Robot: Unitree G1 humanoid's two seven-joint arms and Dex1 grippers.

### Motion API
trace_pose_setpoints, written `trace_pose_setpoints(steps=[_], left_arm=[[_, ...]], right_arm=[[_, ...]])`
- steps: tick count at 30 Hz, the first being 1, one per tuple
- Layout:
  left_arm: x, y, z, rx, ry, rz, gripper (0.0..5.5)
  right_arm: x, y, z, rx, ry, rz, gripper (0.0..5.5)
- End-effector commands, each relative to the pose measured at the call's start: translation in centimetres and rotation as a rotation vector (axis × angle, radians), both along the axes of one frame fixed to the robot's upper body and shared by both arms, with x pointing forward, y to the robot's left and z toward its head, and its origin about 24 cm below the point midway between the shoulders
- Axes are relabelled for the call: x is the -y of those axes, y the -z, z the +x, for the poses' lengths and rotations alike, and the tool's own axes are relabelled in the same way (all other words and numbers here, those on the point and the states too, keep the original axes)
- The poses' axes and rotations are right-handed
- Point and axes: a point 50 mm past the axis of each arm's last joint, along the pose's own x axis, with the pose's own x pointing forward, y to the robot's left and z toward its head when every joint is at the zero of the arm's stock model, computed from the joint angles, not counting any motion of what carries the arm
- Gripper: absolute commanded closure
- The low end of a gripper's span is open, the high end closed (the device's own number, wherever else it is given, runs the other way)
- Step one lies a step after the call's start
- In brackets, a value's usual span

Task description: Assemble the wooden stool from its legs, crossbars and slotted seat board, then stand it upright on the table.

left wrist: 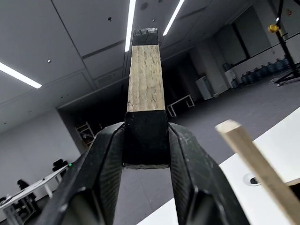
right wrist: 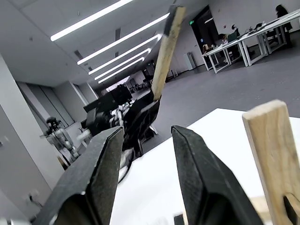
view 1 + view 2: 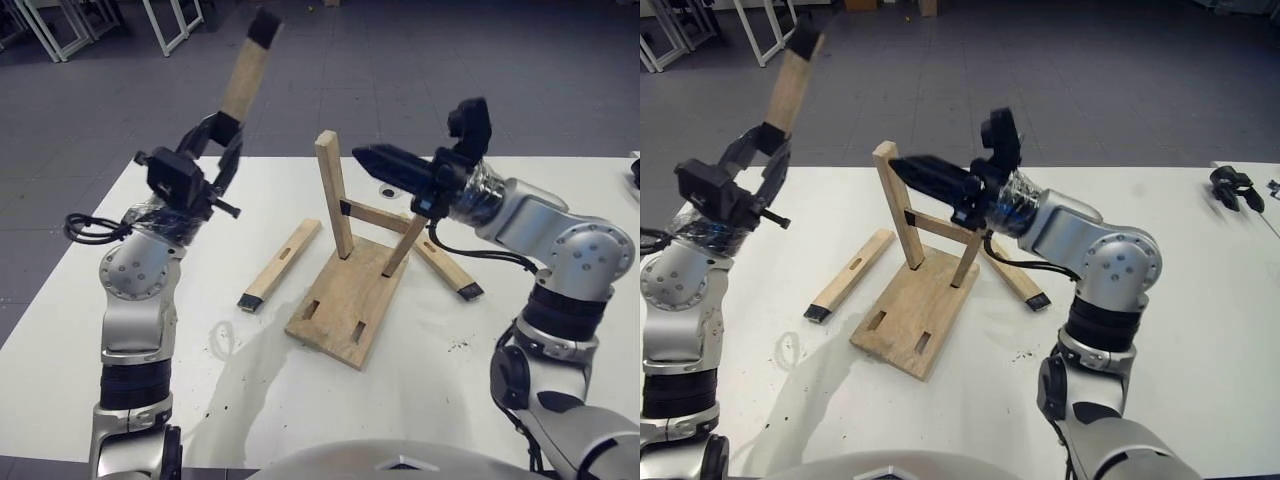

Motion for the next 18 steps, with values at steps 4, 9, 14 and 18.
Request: trace_pose_setpoints(steps=[4, 9, 14, 18], left_arm=[[3.8, -1.0, -1.1, 0.032, 0.154, 0.056, 4.19], [4.2, 0.1, -1.1, -0.019, 0.172, 0.078, 4.19], [4.3, 0.7, -1.3, -0.042, 0.185, 0.097, 4.19], [3.9, 0.9, -1.4, -0.052, 0.181, 0.107, 4.19]], right_arm=[[-0.9, -2.7, 1.1, -0.003, 0.055, 0.073, 3.64], [-1.3, -3.9, 1.4, 0.028, 0.035, 0.107, 3.64], [-1.2, -4.6, 1.6, 0.044, 0.035, 0.133, 4.00], [-1.2, -4.9, 1.5, 0.059, 0.025, 0.135, 4.80]])
